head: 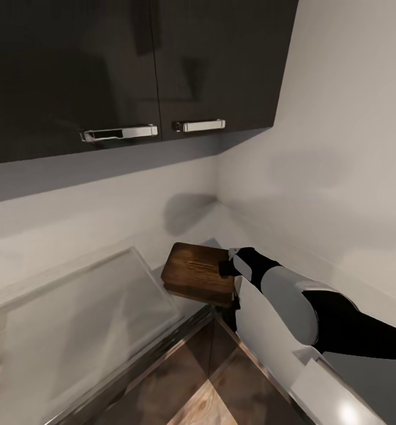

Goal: In the kitchen, take the Vidalia onion out of the sink, dice it on the chopping board with the paring knife, put the diced onion into the bowl on the countertop, then place both the paring knife and the chopping board into the sink.

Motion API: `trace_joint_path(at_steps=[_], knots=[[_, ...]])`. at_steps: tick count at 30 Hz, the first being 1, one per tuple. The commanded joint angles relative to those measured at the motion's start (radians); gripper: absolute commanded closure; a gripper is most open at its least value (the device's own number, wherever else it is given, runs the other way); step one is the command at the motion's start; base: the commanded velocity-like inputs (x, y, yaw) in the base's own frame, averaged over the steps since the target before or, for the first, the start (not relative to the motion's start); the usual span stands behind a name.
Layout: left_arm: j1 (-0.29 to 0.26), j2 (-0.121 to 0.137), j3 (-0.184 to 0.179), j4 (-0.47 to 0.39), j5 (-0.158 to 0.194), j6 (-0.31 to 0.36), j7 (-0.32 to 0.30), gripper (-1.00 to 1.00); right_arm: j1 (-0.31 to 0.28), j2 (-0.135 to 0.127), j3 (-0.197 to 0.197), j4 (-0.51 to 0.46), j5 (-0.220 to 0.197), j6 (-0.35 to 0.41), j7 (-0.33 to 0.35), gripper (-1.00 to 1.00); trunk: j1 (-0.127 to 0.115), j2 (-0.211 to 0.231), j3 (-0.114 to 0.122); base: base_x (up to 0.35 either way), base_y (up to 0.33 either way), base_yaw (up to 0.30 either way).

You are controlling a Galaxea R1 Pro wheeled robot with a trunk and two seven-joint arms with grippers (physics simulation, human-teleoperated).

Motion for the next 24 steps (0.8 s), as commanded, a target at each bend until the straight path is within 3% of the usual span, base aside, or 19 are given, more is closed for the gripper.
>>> trace_joint_path(at_steps=[1, 24], knots=[[-0.001, 0.000, 0.004, 0.002, 0.002, -0.006, 0.000, -1.00, 0.000, 0.000, -0.009, -0.002, 0.003, 0.005, -0.005, 1.00, 0.001, -0.002, 0.000, 0.000, 0.000, 0.000], [-0.001, 0.000, 0.005, 0.001, 0.002, -0.013, -0.003, -1.00, 0.000, 0.000, -0.009, -0.002, 0.002, 0.005, -0.006, 1.00, 0.001, -0.002, 0.036, 0.000, 0.000, 0.000]])
